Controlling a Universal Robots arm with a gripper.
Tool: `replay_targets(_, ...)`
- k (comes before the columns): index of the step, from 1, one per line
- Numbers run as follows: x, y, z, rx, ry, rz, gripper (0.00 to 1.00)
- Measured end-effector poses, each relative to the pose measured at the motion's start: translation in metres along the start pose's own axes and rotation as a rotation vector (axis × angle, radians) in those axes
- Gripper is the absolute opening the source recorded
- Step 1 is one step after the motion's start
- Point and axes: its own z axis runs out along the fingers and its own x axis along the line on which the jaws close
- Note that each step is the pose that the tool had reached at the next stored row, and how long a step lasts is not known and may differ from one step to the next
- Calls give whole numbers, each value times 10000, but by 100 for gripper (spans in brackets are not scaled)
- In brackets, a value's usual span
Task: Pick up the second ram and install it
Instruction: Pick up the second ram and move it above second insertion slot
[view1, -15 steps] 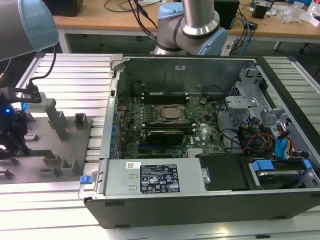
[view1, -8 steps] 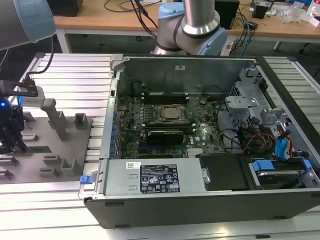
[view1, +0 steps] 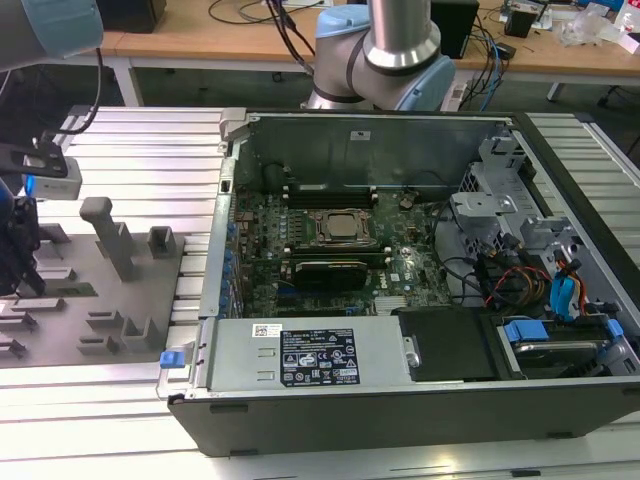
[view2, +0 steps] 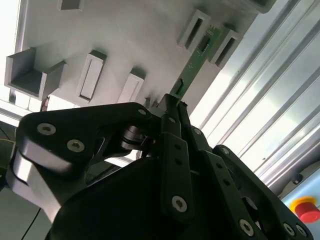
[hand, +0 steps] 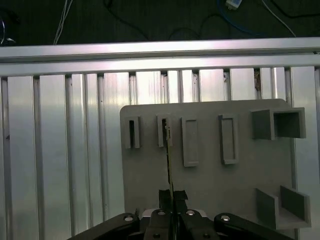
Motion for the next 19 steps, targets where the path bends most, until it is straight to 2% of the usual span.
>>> replay_targets(4,-2,2,-63,0,0,1,14)
replay_targets(6,-3,4,-131,0,0,1,14)
replay_targets(8,-4,5,-161,1,0,1,14)
replay_targets(14,-10,11,-376,1,0,1,14)
replay_targets(16,-15,13,-482,1,0,1,14)
replay_targets(19,-19,15,-544,1,0,1,14)
